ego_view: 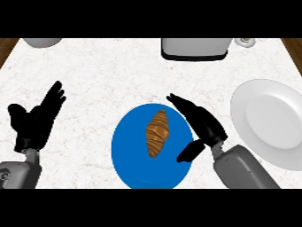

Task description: Pick the croissant from the plate and place it in the plate

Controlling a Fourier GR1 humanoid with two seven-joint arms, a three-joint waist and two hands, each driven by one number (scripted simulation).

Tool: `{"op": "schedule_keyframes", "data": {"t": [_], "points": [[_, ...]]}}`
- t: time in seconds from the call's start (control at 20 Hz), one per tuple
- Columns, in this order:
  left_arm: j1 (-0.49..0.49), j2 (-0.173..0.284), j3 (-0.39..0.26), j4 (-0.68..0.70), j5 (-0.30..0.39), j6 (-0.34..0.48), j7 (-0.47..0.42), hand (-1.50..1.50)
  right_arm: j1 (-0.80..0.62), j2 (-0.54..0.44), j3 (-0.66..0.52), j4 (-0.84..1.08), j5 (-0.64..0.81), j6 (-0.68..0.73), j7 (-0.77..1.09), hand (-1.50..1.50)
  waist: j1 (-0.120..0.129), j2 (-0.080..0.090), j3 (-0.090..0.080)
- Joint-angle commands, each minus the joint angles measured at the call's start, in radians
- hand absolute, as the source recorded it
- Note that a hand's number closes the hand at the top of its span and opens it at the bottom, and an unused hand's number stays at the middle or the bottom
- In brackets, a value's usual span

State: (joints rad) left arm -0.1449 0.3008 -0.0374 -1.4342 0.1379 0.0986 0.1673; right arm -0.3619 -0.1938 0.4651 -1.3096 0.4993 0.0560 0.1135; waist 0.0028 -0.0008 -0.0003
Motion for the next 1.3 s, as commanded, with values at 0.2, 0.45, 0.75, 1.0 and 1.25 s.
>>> {"op": "schedule_keyframes", "data": {"t": [0.2, 0.45, 0.75, 1.0, 1.25], "points": [[-0.001, -0.019, 0.025, -0.004, -0.039, -0.008, 0.009, 0.0, -0.111, 0.042, -0.034, 0.092, 0.076, 0.15, 0.073, -1.5, 0.001, 0.001, 0.0], [0.005, -0.022, 0.047, -0.064, -0.038, -0.04, 0.078, 0.0, -0.06, 0.117, -0.017, 0.105, 0.162, 0.147, 0.094, -1.5, 0.0, 0.0, 0.0], [-0.009, -0.071, 0.033, -0.052, -0.093, -0.01, 0.046, 0.0, -0.159, 0.117, -0.11, 0.266, 0.207, 0.143, 0.024, -1.5, 0.003, 0.001, 0.001], [-0.01, -0.039, 0.108, 0.04, -0.043, -0.105, -0.026, 0.0, -0.253, 0.192, -0.066, 0.39, 0.209, 0.089, 0.069, -1.5, 0.006, 0.002, 0.0], [-0.055, -0.065, 0.103, 0.106, -0.089, -0.083, -0.057, 0.0, -0.133, 0.193, 0.051, 0.314, 0.23, 0.101, 0.093, -1.5, -0.002, 0.001, 0.0]]}}
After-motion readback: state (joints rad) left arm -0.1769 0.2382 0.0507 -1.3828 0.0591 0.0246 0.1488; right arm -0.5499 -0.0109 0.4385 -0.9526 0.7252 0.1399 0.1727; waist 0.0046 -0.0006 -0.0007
